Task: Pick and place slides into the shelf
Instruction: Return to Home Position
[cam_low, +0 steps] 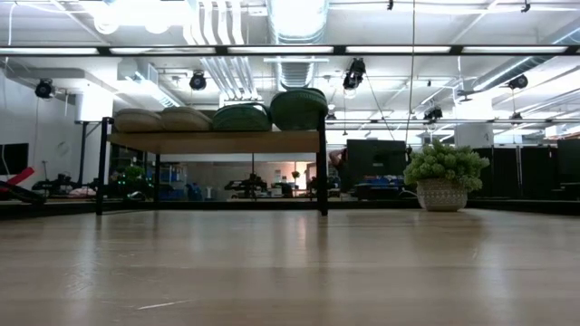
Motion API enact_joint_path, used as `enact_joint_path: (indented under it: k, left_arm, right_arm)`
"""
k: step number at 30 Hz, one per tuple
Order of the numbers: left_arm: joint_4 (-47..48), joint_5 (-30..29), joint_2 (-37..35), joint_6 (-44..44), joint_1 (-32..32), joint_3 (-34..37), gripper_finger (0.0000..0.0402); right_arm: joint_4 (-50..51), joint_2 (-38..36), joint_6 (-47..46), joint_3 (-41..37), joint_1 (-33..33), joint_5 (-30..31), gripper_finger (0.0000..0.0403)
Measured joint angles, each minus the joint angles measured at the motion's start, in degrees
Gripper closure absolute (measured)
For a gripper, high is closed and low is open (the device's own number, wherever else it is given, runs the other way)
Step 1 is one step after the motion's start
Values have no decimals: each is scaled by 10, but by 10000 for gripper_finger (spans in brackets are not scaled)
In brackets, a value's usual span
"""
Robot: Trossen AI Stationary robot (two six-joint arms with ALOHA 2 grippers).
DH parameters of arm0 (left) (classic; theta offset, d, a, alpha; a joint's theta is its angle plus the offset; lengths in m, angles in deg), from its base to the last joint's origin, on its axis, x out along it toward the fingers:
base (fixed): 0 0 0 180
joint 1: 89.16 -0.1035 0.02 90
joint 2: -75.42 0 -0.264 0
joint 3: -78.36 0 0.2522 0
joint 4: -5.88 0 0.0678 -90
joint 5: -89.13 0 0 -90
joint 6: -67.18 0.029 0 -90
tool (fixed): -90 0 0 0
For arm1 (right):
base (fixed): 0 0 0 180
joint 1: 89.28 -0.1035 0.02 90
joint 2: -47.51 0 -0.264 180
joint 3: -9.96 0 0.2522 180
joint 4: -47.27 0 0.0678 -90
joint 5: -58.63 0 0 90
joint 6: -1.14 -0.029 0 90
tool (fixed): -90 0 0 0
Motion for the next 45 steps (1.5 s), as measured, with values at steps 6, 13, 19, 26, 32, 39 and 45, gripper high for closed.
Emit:
enact_joint_path:
  k: [6, 13, 19, 26, 32, 39, 45]
  left_arm:
    - [5, 0, -23, -28, 1, 3, 78]
    - [122, 42, -87, -170, 9, 4, 80]
    - [291, 137, -134, -373, 9, 4, 80]
    - [320, 181, -133, -442, 9, 10, 80]
    - [314, 237, -159, -475, 9, 31, 80]
    - [294, 257, -205, -514, 9, 84, 80]
    - [219, 257, -259, -536, 9, 159, 80]
  right_arm:
    - [-58, -13, 77, 0, 0, -1, 78]
    - [-113, -33, 159, -1, 0, -7, 78]
    - [-119, -62, 203, -1, 0, -31, 78]
    - [-181, -95, 283, -1, 0, -92, 78]
    - [-224, -113, 329, -6, 0, -152, 78]
    - [-281, -147, 347, -52, 0, -170, 78]
    - [-388, -208, 373, -137, 0, -172, 79]
